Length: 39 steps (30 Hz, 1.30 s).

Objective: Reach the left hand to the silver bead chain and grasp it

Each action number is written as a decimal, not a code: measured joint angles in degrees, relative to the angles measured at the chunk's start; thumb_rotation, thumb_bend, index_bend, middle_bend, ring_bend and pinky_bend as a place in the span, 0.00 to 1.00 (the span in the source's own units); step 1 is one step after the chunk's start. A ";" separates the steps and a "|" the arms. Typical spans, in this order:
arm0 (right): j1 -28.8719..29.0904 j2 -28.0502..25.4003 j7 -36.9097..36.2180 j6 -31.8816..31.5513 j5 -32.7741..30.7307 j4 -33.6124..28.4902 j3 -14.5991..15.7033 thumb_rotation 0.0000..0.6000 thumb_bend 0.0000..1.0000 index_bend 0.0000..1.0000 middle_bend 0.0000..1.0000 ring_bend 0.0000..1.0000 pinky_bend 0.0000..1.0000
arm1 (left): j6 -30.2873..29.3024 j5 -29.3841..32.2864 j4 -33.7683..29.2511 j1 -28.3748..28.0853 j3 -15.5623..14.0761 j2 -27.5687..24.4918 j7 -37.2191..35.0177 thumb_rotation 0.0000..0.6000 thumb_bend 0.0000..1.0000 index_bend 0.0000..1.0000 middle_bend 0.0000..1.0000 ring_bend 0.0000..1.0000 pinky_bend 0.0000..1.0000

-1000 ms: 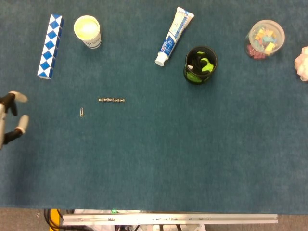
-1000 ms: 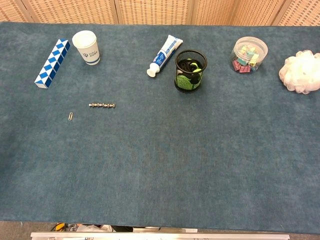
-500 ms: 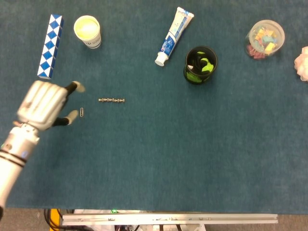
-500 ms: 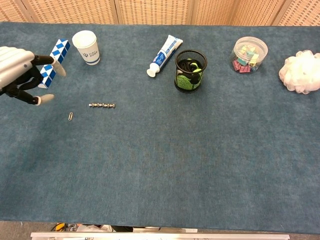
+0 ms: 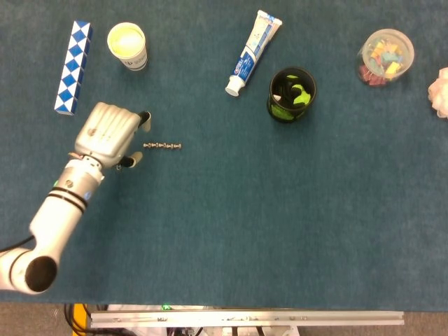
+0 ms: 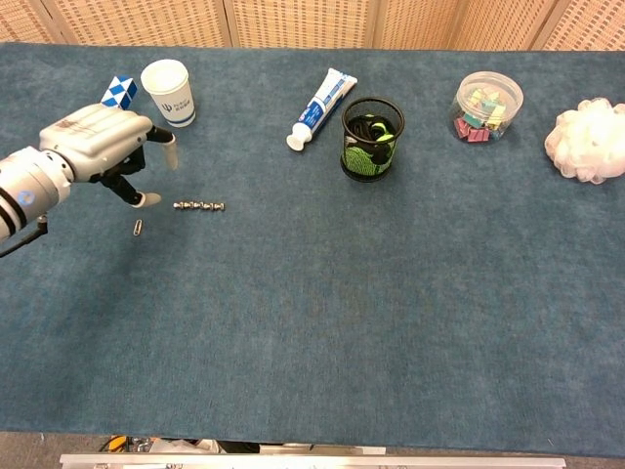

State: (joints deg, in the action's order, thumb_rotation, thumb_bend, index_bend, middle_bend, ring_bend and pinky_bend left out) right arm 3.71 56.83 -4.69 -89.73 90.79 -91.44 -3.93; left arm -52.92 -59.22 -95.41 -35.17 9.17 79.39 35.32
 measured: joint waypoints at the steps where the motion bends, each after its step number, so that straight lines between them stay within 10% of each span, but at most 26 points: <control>1: -0.09 0.04 -0.22 -0.07 -0.03 0.19 0.04 1.00 0.28 0.51 0.53 0.44 0.47 | -0.06 1.63 0.49 -0.53 0.02 0.79 1.09 1.00 0.21 0.42 1.00 1.00 1.00; 14: -0.87 0.17 -2.49 -0.70 -0.13 1.74 0.43 1.00 0.28 0.51 0.53 0.44 0.47 | -2.49 19.90 6.38 -6.22 -1.02 8.58 10.17 1.00 0.26 0.49 1.00 1.00 1.00; 39: -2.43 -0.10 -4.24 -2.12 -0.74 3.03 0.59 1.00 0.28 0.51 0.53 0.44 0.47 | -4.17 30.86 10.08 -11.32 -1.49 12.91 10.92 1.00 0.30 0.50 1.00 1.00 1.00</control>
State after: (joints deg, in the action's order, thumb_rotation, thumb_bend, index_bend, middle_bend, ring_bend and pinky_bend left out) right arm 1.28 56.72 -8.93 -91.85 90.05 -88.42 -3.34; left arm -57.09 -28.36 -85.33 -46.50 7.68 92.30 46.24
